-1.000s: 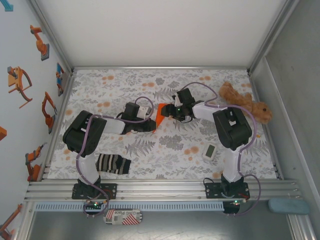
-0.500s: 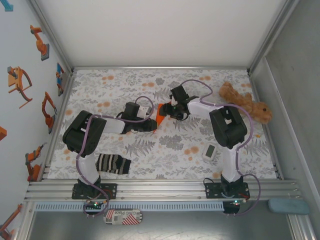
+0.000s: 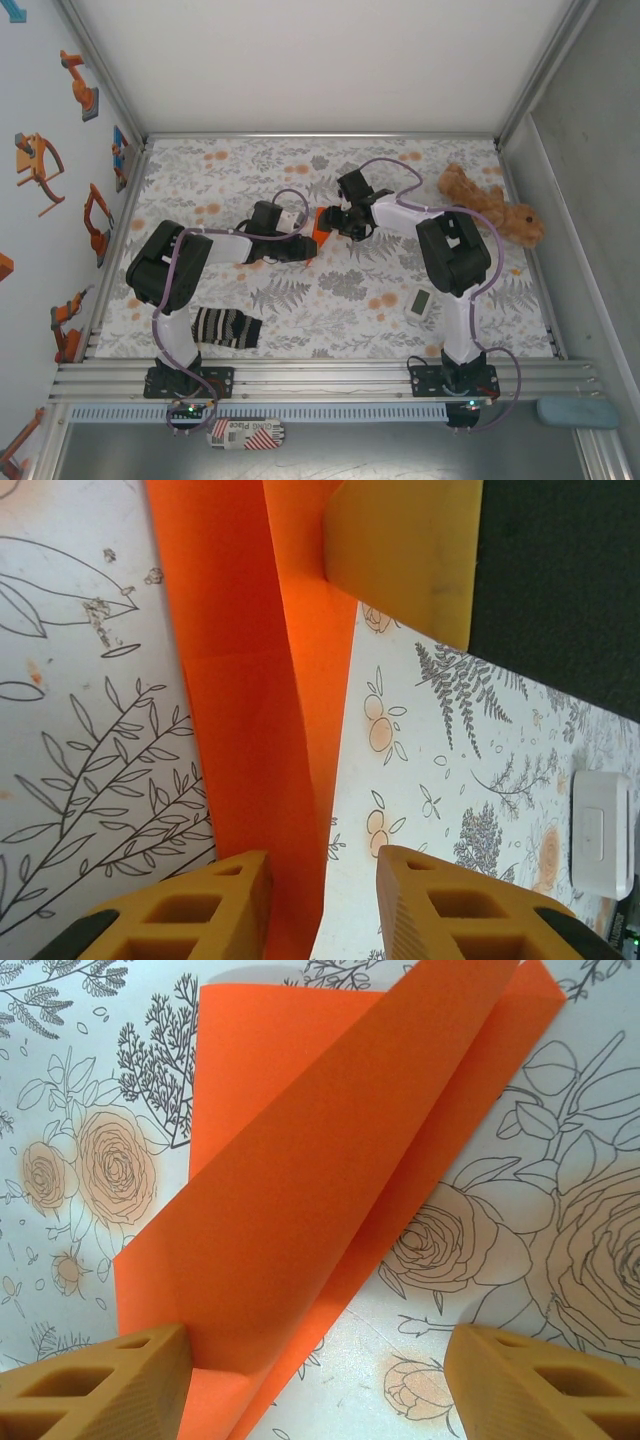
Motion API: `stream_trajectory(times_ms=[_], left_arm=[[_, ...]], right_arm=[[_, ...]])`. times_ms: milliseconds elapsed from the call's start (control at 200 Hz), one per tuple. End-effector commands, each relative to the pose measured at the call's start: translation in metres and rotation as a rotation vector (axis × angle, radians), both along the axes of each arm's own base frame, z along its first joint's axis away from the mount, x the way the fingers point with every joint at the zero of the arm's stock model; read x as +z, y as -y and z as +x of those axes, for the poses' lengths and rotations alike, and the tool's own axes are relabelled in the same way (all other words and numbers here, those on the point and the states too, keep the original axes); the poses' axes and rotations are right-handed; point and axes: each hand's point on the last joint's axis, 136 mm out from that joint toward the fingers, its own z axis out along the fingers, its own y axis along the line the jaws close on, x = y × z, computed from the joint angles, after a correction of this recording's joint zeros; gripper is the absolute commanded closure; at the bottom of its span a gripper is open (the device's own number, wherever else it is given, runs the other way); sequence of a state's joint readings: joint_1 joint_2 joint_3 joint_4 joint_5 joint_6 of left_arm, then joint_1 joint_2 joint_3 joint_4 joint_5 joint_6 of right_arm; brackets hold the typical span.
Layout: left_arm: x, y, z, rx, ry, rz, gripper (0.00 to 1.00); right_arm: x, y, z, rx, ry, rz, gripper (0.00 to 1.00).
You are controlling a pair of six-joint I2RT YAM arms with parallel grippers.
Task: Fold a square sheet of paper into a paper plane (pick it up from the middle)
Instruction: Fold the wing for the fifth time at the center of the table.
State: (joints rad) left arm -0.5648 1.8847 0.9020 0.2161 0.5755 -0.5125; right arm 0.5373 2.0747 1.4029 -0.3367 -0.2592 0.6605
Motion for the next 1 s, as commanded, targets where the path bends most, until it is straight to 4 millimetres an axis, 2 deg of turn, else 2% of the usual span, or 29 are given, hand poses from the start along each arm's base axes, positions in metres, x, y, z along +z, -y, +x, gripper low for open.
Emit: stream_trajectory(times_ms=[0, 200, 361, 711, 992], left_arm=[[-0.002, -0.005, 0.0, 0.033, 0.0, 0.052, 0.67], [0.021, -0.004, 0.008, 0.059, 0.044, 0.025, 0.65], [0.031, -0.001, 0.012, 0.072, 0.059, 0.007, 0.63], [0.027, 0.014, 0.017, 0.063, 0.027, -0.012, 0.66], [0.012, 0.012, 0.016, 0.081, -0.006, 0.026, 0.69]], right_arm=[[-0.078, 0.035, -0.039, -0.041, -0.197, -0.189, 0.31], [-0.078, 0.037, -0.04, -0.038, -0.203, -0.197, 0.31], [-0.08, 0.037, -0.042, -0.035, -0.209, -0.2, 0.31], [-0.081, 0.038, -0.043, -0.037, -0.216, -0.2, 0.32], [-0.082, 0.037, -0.044, -0.036, -0.219, -0.197, 0.32]])
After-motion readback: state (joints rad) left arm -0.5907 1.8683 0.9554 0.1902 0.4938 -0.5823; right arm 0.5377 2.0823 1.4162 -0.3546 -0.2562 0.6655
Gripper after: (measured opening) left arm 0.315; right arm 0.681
